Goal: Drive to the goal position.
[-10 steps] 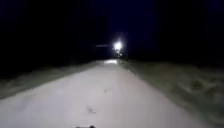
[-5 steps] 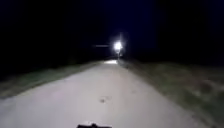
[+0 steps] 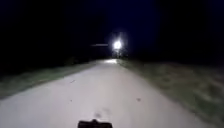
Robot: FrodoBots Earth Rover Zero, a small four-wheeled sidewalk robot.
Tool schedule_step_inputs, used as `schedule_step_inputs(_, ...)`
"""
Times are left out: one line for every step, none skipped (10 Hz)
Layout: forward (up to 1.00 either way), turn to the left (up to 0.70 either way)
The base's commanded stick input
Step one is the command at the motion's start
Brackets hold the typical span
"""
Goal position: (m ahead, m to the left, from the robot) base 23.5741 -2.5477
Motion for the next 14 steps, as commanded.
schedule_step_inputs(1.0,0.0)
schedule_step_inputs(1.0,0.0)
schedule_step_inputs(1.0,0.0)
schedule_step_inputs(1.0,0.0)
schedule_step_inputs(1.0,0.0)
schedule_step_inputs(1.0,0.0)
schedule_step_inputs(1.0,0.0)
schedule_step_inputs(1.0,0.0)
schedule_step_inputs(1.0,0.0)
schedule_step_inputs(1.0,0.0)
schedule_step_inputs(1.0,0.0)
schedule_step_inputs(1.0,0.0)
schedule_step_inputs(1.0,0.03)
schedule_step_inputs(1.0,0.05)
